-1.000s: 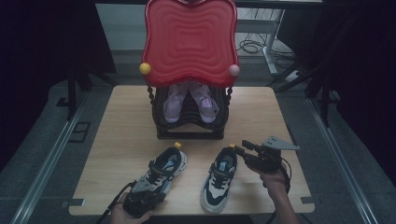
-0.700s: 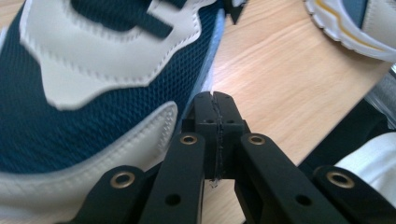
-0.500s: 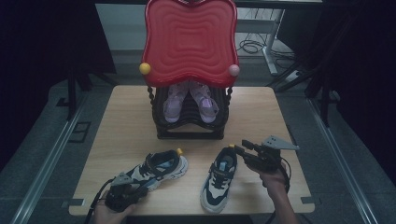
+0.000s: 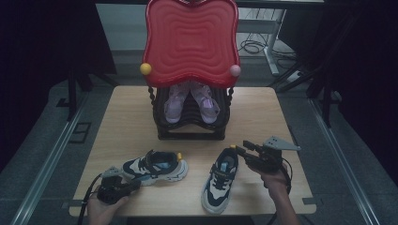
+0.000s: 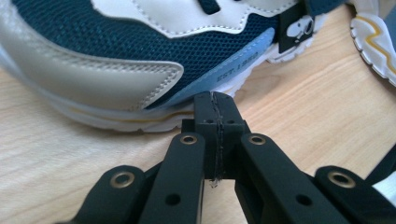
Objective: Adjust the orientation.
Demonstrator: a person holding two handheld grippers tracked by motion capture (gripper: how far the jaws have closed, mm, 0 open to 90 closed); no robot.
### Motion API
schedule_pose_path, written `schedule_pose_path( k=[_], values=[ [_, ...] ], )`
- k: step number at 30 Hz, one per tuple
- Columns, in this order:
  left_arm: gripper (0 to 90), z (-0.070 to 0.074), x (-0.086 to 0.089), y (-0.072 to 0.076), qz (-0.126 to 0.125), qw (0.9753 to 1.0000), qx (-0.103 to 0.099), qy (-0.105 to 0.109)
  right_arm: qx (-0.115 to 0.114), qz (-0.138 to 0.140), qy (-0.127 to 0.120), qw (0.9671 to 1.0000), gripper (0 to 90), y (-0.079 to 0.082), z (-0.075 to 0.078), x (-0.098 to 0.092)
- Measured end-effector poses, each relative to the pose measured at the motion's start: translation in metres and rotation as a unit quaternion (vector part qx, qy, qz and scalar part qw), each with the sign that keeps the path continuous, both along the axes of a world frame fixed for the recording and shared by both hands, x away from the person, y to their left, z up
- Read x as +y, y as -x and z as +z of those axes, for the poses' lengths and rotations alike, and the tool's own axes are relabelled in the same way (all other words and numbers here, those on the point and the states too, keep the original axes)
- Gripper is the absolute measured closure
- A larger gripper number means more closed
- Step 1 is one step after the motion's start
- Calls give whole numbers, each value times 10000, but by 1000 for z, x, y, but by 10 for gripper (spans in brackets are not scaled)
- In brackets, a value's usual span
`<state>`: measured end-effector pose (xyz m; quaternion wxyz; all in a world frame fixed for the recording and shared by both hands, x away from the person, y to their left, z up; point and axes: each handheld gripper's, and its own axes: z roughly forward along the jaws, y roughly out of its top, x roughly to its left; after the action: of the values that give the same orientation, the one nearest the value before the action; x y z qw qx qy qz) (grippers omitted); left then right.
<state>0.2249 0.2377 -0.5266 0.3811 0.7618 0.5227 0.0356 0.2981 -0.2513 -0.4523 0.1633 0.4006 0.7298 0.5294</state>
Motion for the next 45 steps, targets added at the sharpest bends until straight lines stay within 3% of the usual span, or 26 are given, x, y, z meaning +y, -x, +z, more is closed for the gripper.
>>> schedule_pose_path(
  k=[17,31,45],
  values=[
    [900,-2,21,-26,131,9998,108,121,-7,120,-45,9999,535,2,2,3],
    [900,-3,37,-50,405,9989,182,144,20,121,-64,9999,534,2,2,4],
    [900,-1,34,-73,502,9986,153,89,39,122,-64,9999,534,0,2,3]
  ],
)
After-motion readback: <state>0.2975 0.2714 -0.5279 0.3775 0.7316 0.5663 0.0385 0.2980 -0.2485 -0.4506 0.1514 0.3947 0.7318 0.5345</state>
